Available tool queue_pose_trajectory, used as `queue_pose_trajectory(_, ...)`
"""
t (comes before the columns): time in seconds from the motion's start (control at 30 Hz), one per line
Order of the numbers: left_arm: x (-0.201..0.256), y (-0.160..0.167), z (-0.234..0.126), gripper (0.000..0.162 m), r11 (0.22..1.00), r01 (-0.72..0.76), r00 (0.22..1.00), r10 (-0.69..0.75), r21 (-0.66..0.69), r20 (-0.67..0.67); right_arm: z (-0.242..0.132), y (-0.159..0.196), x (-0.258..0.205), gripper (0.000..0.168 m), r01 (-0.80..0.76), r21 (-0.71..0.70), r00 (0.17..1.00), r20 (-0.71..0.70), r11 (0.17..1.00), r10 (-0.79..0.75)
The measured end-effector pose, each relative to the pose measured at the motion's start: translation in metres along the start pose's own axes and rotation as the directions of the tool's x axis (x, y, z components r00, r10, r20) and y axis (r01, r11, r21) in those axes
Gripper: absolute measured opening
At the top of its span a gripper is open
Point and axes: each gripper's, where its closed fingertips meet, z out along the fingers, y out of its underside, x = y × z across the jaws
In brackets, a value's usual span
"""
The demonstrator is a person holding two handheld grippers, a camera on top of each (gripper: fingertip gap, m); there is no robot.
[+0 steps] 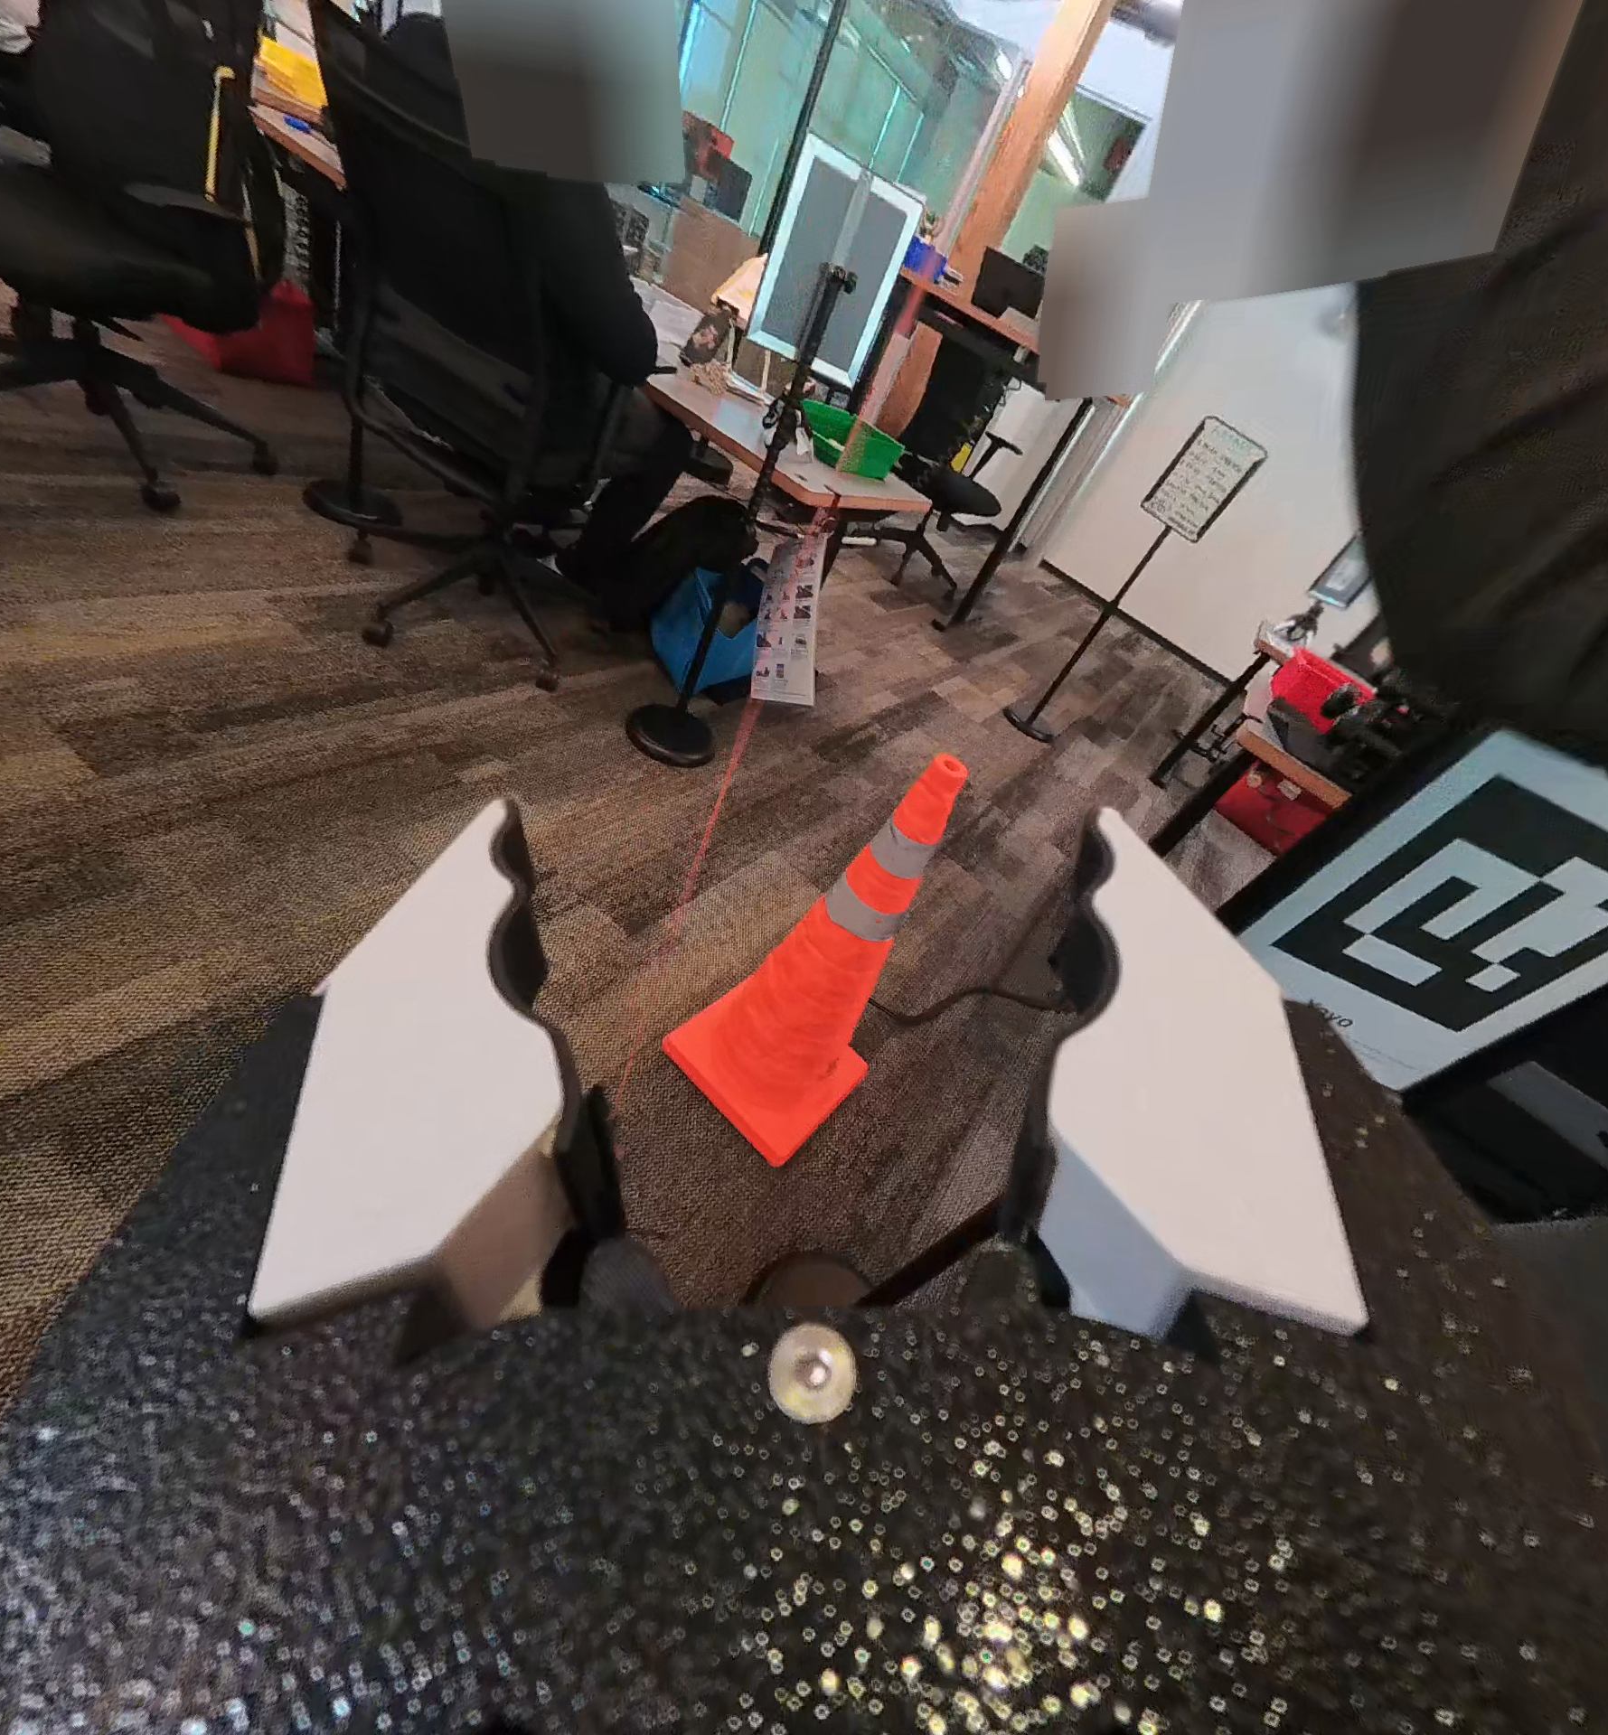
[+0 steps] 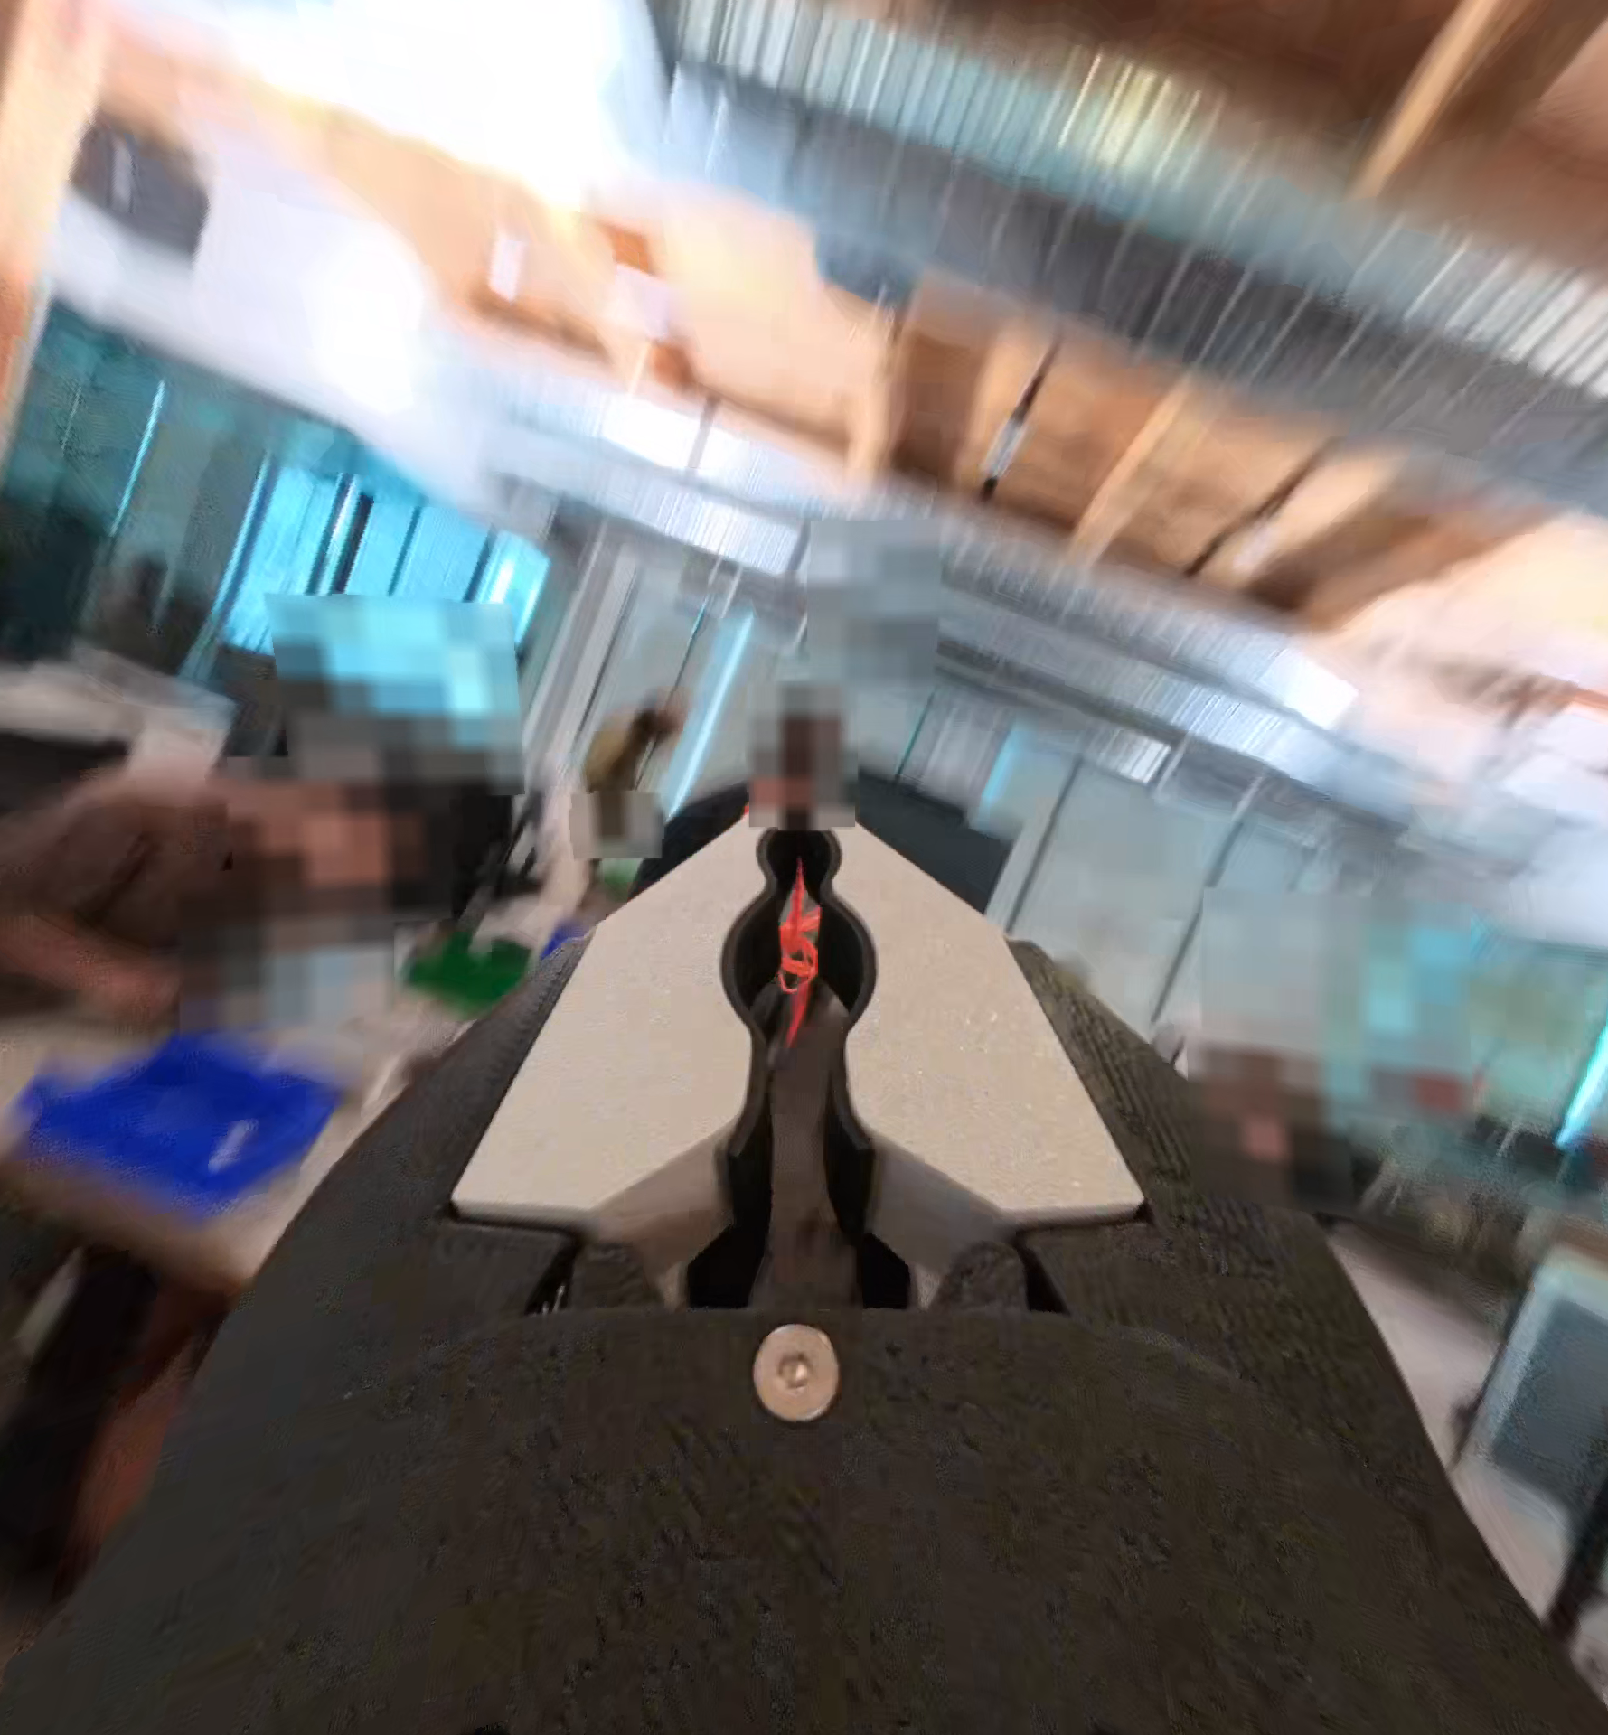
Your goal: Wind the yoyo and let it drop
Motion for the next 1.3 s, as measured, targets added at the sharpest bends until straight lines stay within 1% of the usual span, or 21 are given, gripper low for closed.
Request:
queue_pose_trajectory(0.03,0.001,0.003,0.004,0.113,1.0,-0.005,1.0,0.005,-0.002,-0.004,-0.006,-0.053,0.018,0.0,0.035,0.123,0.998,-0.053,0.992,-0.029)
queue_pose_trajectory(0.07,0.004,0.006,0.007,0.112,1.0,0.0,1.0,0.0,-0.004,-0.014,-0.01,-0.09,0.027,0.0,0.068,0.191,0.996,-0.071,0.979,-0.056)
queue_pose_trajectory(0.1,0.009,0.01,0.01,0.113,1.0,0.009,0.999,-0.009,-0.007,-0.033,-0.008,-0.112,0.029,0.0,0.088,0.205,0.996,-0.05,0.975,-0.079)
queue_pose_trajectory(0.13,0.014,0.013,0.013,0.115,1.0,0.017,0.998,-0.018,-0.008,-0.056,-0.003,-0.124,0.025,0.0,0.098,0.193,0.995,-0.01,0.976,-0.098)
queue_pose_trajectory(0.23,0.033,0.029,0.029,0.121,1.0,-0.008,0.991,0.005,-0.024,-0.131,0.007,-0.14,0.003,0.0,0.184,0.162,0.976,0.084,0.969,-0.2)
queue_pose_trajectory(0.33,0.049,0.067,0.056,0.138,0.989,-0.076,0.978,0.049,-0.125,-0.203,0.011,-0.169,-0.014,0.0,0.18,0.172,0.963,0.17,0.969,-0.209)
queue_pose_trajectory(0.43,0.054,0.112,0.081,0.154,0.951,-0.167,0.967,0.105,-0.261,-0.233,0.014,-0.205,-0.021,0.0,0.208,0.194,0.946,0.208,0.959,-0.248)
queue_pose_trajectory(0.5,0.058,0.128,0.092,0.151,0.943,-0.18,0.957,0.102,-0.279,-0.272,0.016,-0.23,-0.031,0.0,0.212,0.196,0.929,0.263,0.957,-0.26)
queue_pose_trajectory(0.6,0.068,0.144,0.108,0.148,0.94,-0.113,0.929,-0.015,-0.32,-0.371,0.018,-0.273,-0.034,0.0,0.24,0.227,0.917,0.267,0.944,-0.297)
queue_pose_trajectory(0.67,0.071,0.148,0.119,0.134,0.935,-0.068,0.9,-0.093,-0.349,-0.425,0.017,-0.3,-0.035,0.0,0.241,0.245,0.911,0.275,0.939,-0.306)
queue_pose_trajectory(0.73,0.075,0.138,0.125,0.091,0.944,-0.038,0.867,-0.132,-0.329,-0.481,0.018,-0.319,-0.034,0.0,0.268,0.258,0.907,0.256,0.928,-0.334)
queue_pose_trajectory(0.77,0.076,0.127,0.126,0.069,0.958,-0.027,0.856,-0.125,-0.285,-0.501,0.017,-0.325,-0.032,0.0,0.281,0.262,0.904,0.25,0.923,-0.346)
queue_pose_trajectory(0.8,0.072,0.113,0.126,0.047,0.974,-0.037,0.864,-0.081,-0.223,-0.497,0.015,-0.328,-0.031,0.0,0.284,0.261,0.902,0.254,0.922,-0.35)
queue_pose_trajectory(0.83,0.059,0.102,0.128,0.015,0.983,-0.075,0.906,-0.002,-0.166,-0.423,0.011,-0.329,-0.029,0.0,0.285,0.263,0.901,0.255,0.922,-0.351)
queue_pose_trajectory(0.87,0.038,0.092,0.128,0.0,0.982,-0.143,0.949,0.101,-0.121,-0.297,0.006,-0.327,-0.025,0.0,0.295,0.269,0.9,0.245,0.917,-0.361)
queue_pose_trajectory(0.9,0.015,0.081,0.125,0.0,0.973,-0.208,0.969,0.191,-0.1,-0.158,0.002,-0.322,-0.019,0.0,0.321,0.269,0.896,0.224,0.908,-0.383)
queue_pose_trajectory(0.93,-0.007,0.071,0.118,0.0,0.959,-0.263,0.965,0.26,-0.101,-0.039,-0.003,-0.315,-0.01,0.0,0.349,0.26,0.893,0.2,0.9,-0.404)
queue_pose_trajectory(1.0,-0.046,0.056,0.103,0.0,0.936,-0.326,0.93,0.343,-0.133,0.13,-0.007,-0.305,0.012,0.0,0.384,0.231,0.892,0.158,0.894,-0.424)
queue_pose_trajectory(1.1,-0.096,0.034,0.079,0.0,0.925,-0.344,0.875,0.378,-0.16,0.302,-0.008,-0.291,0.052,0.0,0.406,0.158,0.9,0.102,0.9,-0.424)
queue_pose_trajectory(1.13,-0.109,0.026,0.071,0.0,0.925,-0.344,0.857,0.379,-0.16,0.348,-0.008,-0.293,0.063,0.0,0.407,0.142,0.903,0.089,0.902,-0.421)
queue_pose_trajectory(1.3,-0.157,-0.018,0.021,0.0,0.925,-0.356,0.764,0.368,-0.13,0.529,-0.011,-0.332,0.119,0.0,0.474,0.113,0.88,-0.07,0.873,-0.469)
